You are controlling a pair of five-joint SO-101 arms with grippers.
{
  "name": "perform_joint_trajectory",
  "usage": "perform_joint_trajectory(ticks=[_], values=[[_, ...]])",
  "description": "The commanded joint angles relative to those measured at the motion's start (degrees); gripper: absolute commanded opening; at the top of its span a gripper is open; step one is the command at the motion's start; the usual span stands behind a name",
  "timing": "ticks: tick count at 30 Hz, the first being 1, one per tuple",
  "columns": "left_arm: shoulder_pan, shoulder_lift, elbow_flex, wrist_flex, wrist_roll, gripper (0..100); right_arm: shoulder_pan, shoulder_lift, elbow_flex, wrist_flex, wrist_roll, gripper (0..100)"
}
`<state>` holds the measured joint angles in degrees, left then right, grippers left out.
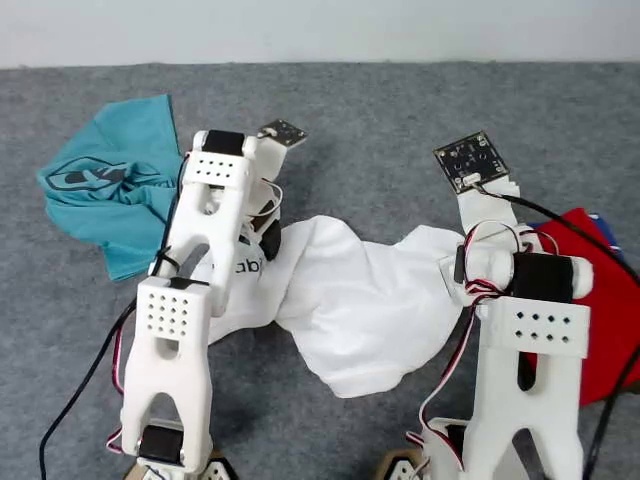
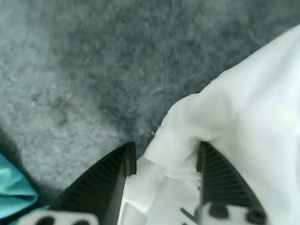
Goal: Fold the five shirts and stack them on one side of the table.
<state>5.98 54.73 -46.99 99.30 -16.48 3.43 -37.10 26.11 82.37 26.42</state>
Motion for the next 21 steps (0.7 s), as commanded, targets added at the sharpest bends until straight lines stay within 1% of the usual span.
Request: perform_joint_trajectory(ticks=[1,4,6,10,13,18,21], values=[[1.1,1.1,-3.7,0.0,0.3,21,0.6,-0.9,-0.2,-0.9,0.0,1.0],[2.3,1.7,-6.1,0.3,0.5,21,0.6,-0.9,-0.2,-0.8,0.0,1.0],[3.6,1.6,-7.5,0.3,0.5,18,0.6,-0.9,-0.2,-0.8,0.0,1.0],[6.4,1.9,-8.2,0.3,0.5,8,0.6,-0.9,-0.2,-0.8,0.0,1.0],[6.9,2.1,-7.8,0.4,0.5,1,0.6,-0.9,-0.2,-0.7,0.0,1.0],[6.6,1.6,-7.9,1.1,0.6,1,0.6,-0.9,-0.2,-0.7,0.0,1.0],[6.3,0.2,-10.0,1.1,0.6,1,0.6,-0.9,-0.1,-0.7,0.0,1.0]])
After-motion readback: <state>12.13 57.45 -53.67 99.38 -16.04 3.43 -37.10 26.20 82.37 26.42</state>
